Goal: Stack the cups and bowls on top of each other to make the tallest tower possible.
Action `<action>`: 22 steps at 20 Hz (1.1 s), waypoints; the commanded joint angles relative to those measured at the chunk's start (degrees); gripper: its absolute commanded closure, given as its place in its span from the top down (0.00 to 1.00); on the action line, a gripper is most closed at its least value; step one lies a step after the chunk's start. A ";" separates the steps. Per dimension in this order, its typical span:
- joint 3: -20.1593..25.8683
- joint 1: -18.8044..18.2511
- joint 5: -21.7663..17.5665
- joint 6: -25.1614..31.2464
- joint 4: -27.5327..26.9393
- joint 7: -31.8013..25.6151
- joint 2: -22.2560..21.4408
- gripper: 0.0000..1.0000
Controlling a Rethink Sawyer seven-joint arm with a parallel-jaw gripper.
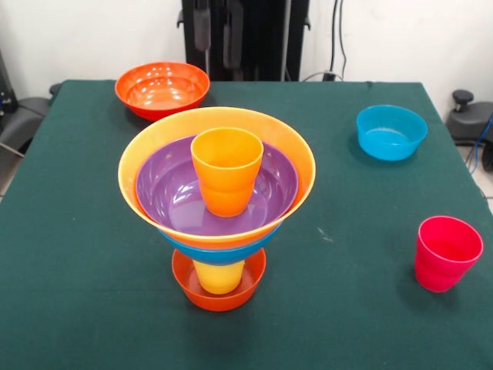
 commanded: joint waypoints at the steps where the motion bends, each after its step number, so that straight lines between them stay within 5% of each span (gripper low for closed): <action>1: 3.95 1.48 0.58 14.14 -1.91 -7.17 -3.37 1.00; 22: 2.25 8.10 3.16 4.98 6.24 0.99 -3.13 1.00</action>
